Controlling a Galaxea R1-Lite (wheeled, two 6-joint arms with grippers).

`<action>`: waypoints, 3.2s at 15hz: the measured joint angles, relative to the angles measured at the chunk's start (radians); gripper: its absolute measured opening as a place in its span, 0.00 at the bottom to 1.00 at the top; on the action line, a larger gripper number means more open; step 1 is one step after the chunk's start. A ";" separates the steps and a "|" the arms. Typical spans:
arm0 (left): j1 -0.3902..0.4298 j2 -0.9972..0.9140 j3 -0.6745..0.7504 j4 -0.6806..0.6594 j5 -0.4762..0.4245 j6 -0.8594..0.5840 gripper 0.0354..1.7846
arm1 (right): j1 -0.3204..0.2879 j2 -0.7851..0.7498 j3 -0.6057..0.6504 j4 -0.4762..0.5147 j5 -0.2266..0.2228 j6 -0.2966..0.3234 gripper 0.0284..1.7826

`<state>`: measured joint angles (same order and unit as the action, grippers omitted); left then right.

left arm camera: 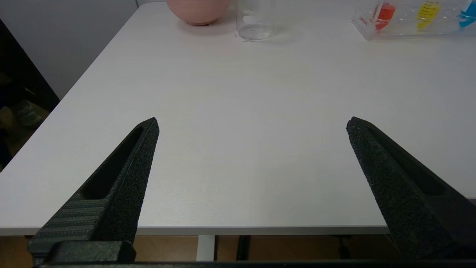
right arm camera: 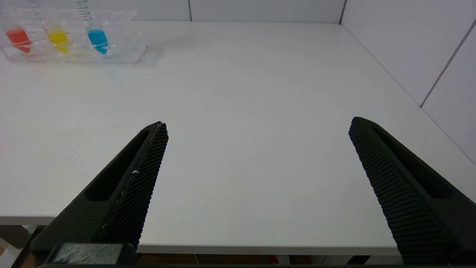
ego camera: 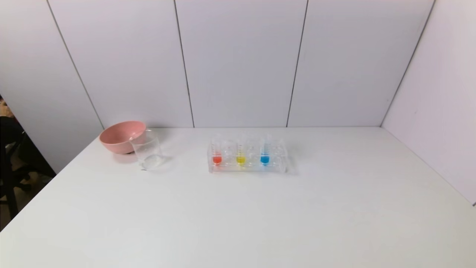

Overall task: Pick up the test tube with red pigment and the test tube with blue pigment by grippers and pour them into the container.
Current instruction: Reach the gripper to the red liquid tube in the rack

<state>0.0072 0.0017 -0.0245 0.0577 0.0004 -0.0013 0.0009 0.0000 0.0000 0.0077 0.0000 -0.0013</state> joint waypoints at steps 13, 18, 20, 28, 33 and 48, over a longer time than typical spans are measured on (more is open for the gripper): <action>-0.006 0.120 -0.323 0.175 -0.115 0.006 0.99 | 0.001 0.000 0.000 0.000 0.000 0.000 1.00; -0.058 0.333 -0.473 0.111 -0.125 -0.011 0.99 | 0.000 0.000 0.000 0.000 0.000 0.000 1.00; -0.071 0.440 -0.506 0.029 -0.129 -0.014 0.99 | 0.000 0.000 0.000 0.000 0.000 0.000 1.00; -0.081 0.909 -0.688 -0.237 -0.240 -0.030 0.99 | 0.000 0.000 0.000 0.000 0.000 0.000 1.00; -0.112 1.190 -0.789 -0.406 -0.283 -0.034 0.99 | 0.001 0.000 0.000 0.000 0.000 0.000 1.00; -0.159 1.799 -0.862 -0.921 -0.493 -0.021 0.99 | 0.000 0.000 0.000 0.000 0.000 0.000 1.00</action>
<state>-0.1515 1.8002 -0.8866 -0.8634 -0.4921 -0.0219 0.0013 0.0000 0.0000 0.0077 0.0000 -0.0013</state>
